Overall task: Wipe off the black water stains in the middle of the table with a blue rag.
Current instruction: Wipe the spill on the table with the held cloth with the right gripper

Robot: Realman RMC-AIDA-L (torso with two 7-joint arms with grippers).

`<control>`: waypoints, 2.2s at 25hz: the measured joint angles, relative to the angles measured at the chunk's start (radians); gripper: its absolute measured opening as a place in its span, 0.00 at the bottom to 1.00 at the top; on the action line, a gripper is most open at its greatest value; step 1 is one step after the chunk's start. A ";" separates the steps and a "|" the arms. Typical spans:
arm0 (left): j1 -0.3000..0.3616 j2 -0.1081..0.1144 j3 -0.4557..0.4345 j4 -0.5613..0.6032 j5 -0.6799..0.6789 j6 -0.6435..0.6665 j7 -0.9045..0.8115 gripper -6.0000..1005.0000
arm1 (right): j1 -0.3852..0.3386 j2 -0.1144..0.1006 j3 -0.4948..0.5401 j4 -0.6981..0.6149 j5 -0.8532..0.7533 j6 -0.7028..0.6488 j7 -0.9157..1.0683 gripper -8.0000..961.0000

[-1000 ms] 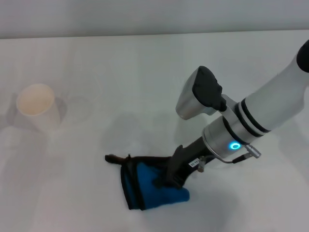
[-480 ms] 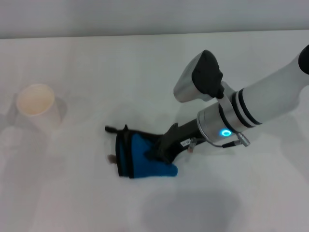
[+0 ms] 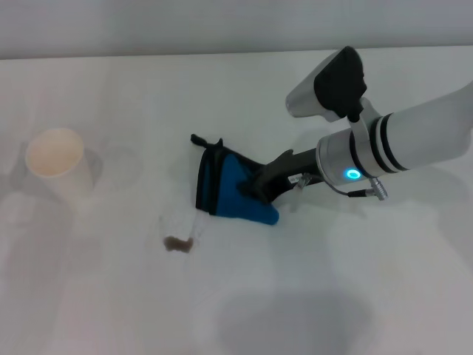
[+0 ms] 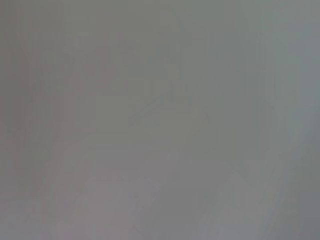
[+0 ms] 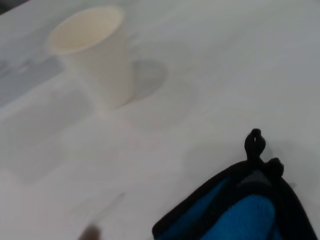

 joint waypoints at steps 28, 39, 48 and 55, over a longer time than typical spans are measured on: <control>-0.014 0.000 0.004 -0.001 0.000 0.000 0.000 0.87 | 0.058 0.006 -0.341 -0.021 0.256 0.029 -0.069 0.10; -0.014 0.000 0.002 0.000 0.000 0.000 0.000 0.87 | 0.049 0.006 -0.341 -0.012 0.278 -0.188 -0.063 0.10; -0.019 0.000 -0.002 0.000 -0.003 0.000 0.002 0.87 | 0.006 0.005 -0.331 0.009 0.289 -0.341 -0.048 0.10; -0.023 0.000 -0.002 0.000 -0.004 0.012 0.002 0.87 | -0.030 0.006 -0.262 0.011 0.301 -0.383 -0.048 0.10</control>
